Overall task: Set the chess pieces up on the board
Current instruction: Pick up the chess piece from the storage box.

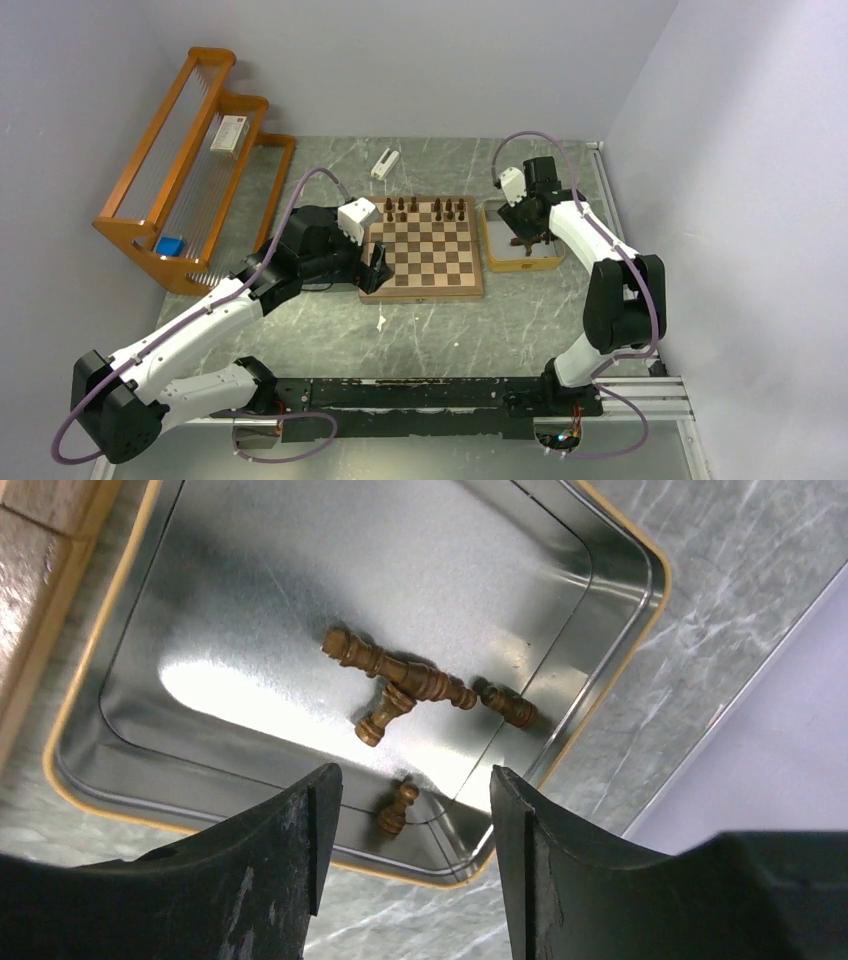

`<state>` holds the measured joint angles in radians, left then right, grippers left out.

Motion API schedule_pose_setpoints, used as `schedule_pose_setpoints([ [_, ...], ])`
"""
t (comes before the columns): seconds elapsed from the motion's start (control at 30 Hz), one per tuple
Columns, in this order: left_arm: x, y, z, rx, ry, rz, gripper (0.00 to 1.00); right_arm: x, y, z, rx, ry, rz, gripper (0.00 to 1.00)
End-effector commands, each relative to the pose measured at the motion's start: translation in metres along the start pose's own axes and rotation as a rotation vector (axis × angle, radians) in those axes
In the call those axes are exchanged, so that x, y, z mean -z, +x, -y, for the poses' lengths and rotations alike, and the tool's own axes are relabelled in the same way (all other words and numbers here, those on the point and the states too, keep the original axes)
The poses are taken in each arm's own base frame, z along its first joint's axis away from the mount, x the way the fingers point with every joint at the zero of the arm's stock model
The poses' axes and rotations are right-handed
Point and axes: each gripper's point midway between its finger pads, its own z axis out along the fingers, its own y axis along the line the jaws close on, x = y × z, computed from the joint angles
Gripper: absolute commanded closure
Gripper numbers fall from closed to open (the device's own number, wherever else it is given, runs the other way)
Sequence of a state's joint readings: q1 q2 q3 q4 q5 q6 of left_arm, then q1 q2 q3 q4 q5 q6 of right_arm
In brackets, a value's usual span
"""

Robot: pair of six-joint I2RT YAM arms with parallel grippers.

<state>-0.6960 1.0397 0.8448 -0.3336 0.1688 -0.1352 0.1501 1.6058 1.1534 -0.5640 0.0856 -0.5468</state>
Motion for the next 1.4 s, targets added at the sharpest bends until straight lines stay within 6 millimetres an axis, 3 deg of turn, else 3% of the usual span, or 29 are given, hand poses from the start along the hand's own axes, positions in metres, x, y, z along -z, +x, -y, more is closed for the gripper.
schedule_pose_setpoints([
  [0.0, 0.004, -0.013, 0.004, -0.029, 0.016, 0.052, 0.01, -0.008, 0.009, -0.005, 0.179, -0.045, -0.052, 0.4],
  [0.1, 0.006, -0.016, 0.004, -0.032, 0.013, 0.066, 0.01, -0.014, 0.012, -0.001, 0.194, -0.027, -0.086, 0.4],
  [0.37, 0.006, -0.016, 0.0, -0.034, -0.01, 0.067, 0.01, -0.033, 0.004, -0.006, 0.237, -0.084, -0.078, 0.41],
  [0.67, 0.008, -0.017, -0.004, -0.035, -0.032, 0.071, 0.01, -0.049, 0.012, -0.017, 0.258, -0.127, -0.095, 0.43],
  [0.83, 0.008, -0.018, -0.003, -0.033, -0.029, 0.073, 0.01, -0.058, 0.011, -0.017, 0.263, -0.128, -0.09, 0.47],
  [0.97, 0.008, -0.018, -0.005, -0.033, -0.037, 0.073, 0.01, -0.069, 0.012, -0.018, 0.256, -0.133, -0.074, 0.56],
  [1.1, 0.007, -0.017, -0.005, -0.03, -0.036, 0.071, 0.01, -0.078, 0.004, -0.016, 0.208, -0.124, -0.033, 0.63],
  [1.37, 0.008, -0.017, -0.007, -0.03, -0.049, 0.073, 0.01, -0.086, -0.018, -0.007, 0.127, -0.08, 0.034, 0.66],
])
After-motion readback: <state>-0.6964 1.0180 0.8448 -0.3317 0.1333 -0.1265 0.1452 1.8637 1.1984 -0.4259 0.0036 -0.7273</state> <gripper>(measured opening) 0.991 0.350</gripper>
